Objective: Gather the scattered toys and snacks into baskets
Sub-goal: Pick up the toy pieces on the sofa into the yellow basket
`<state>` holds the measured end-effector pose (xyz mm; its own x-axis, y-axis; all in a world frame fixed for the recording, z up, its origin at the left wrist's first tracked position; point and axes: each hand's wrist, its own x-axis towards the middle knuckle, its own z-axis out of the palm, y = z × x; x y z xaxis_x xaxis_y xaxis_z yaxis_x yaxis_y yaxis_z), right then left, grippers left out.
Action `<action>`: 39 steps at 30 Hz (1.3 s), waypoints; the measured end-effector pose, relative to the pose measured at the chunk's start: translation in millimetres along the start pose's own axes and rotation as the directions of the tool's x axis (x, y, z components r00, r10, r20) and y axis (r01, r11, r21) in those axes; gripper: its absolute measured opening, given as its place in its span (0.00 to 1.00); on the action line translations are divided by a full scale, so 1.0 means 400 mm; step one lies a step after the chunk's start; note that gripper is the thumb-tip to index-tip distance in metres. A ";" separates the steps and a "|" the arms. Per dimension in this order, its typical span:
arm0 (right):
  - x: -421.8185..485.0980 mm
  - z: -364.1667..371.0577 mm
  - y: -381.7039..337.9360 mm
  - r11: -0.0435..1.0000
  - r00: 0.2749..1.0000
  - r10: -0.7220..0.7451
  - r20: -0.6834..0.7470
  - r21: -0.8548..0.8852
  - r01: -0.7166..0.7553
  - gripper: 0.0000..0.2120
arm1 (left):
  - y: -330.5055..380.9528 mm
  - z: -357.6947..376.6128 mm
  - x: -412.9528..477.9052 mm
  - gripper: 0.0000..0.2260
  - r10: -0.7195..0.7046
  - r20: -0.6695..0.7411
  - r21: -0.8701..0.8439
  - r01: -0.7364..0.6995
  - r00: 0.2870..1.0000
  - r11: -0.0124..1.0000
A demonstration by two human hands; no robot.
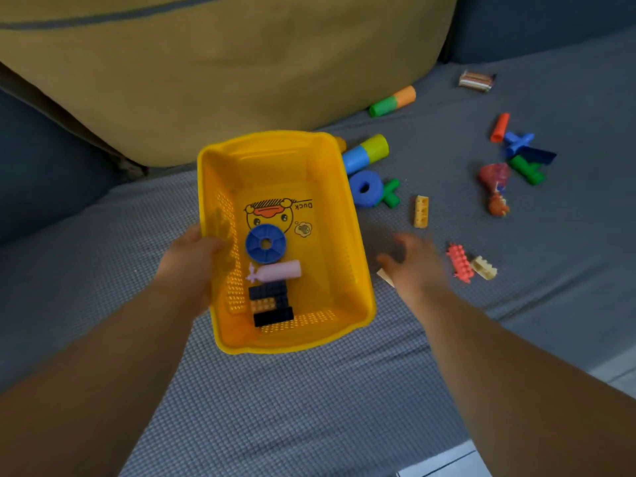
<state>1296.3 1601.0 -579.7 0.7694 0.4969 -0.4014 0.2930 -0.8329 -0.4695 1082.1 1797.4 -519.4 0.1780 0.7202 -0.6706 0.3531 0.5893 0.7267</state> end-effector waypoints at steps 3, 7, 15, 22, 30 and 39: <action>-0.017 0.044 0.021 0.988 0.997 0.007 0.073 -0.152 0.005 0.28 | -0.008 0.005 0.002 0.11 0.005 0.003 0.008 -0.005 1.000 1.000; -0.008 0.071 0.032 0.973 0.997 -0.002 0.072 -0.230 0.019 0.22 | -0.014 0.010 0.002 0.10 0.002 0.016 -0.006 -0.002 1.000 1.000; 0.015 -0.041 -0.080 0.970 0.942 -0.125 -0.312 0.162 0.183 0.17 | -0.010 0.015 -0.001 0.09 -0.020 0.020 0.010 0.019 1.000 1.000; -0.110 -0.033 -0.246 0.722 0.727 -0.685 0.038 -0.100 0.685 0.17 | 0.008 0.018 -0.019 0.10 -0.005 0.015 0.026 0.005 1.000 1.000; -0.136 0.090 -0.191 0.645 0.694 -0.528 0.489 -0.301 0.702 0.16 | 0.008 0.018 -0.006 0.09 -0.008 0.014 0.004 0.008 1.000 1.000; -0.023 -0.120 -0.219 0.880 0.866 -0.357 -0.349 0.185 0.437 0.13 | 0.008 0.061 -0.018 0.10 -0.008 0.025 -0.005 0.008 1.000 1.000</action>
<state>1290.7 1657.8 -497.1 0.7600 0.6430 0.0946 0.4896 -0.4706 -0.7341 1104.3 1785.0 -515.8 0.1979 0.7063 -0.6797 0.3495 0.5970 0.7221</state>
